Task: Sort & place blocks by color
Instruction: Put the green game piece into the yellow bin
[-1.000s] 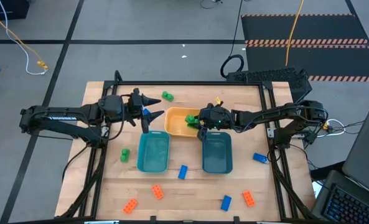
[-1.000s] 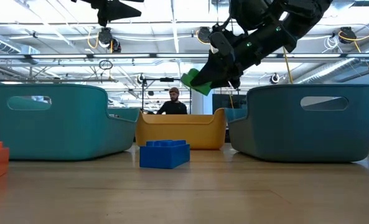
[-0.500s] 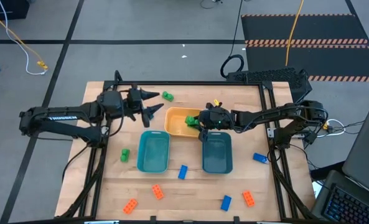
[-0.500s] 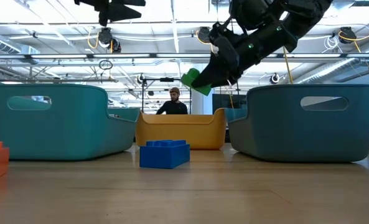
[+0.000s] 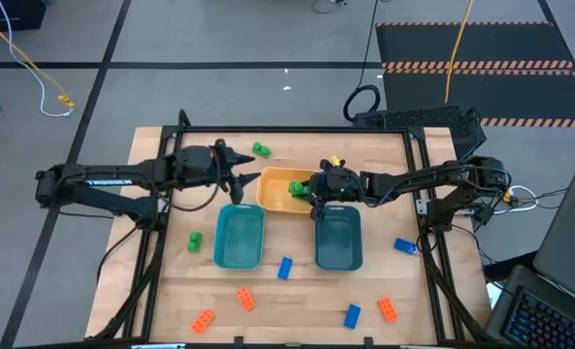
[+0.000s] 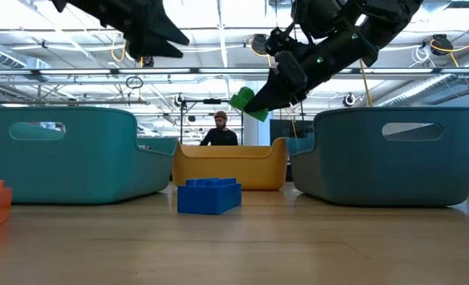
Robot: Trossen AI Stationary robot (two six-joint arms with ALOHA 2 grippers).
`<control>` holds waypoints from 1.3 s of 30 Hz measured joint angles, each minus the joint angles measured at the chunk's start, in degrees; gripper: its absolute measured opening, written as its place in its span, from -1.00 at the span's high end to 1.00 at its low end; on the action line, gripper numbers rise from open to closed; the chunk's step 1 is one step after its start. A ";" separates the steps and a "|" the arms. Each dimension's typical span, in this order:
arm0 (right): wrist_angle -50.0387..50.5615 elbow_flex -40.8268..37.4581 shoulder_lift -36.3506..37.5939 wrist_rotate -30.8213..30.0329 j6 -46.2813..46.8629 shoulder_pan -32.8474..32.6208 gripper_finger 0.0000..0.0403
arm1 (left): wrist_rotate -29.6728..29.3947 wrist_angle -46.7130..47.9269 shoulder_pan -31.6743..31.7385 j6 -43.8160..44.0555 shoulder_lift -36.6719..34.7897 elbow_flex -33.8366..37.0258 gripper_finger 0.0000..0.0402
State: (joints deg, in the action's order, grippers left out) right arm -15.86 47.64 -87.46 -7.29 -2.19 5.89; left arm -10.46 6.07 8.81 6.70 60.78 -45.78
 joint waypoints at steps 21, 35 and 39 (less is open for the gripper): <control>-3.02 -2.45 0.00 -1.53 3.65 0.02 0.34 | -1.35 -2.91 -8.86 6.50 8.87 -0.02 -0.21; -2.58 -2.45 0.00 -1.60 4.48 0.02 0.34 | -2.23 -3.50 -9.02 5.79 8.11 -0.02 -0.21; -2.57 -2.45 0.00 -1.62 4.51 0.02 0.34 | -2.23 -4.41 -9.02 5.41 7.90 -0.02 -0.21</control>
State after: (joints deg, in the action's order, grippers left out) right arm -18.43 45.19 -87.46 -8.91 2.32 5.91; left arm -12.69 1.66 -0.21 12.11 68.67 -45.80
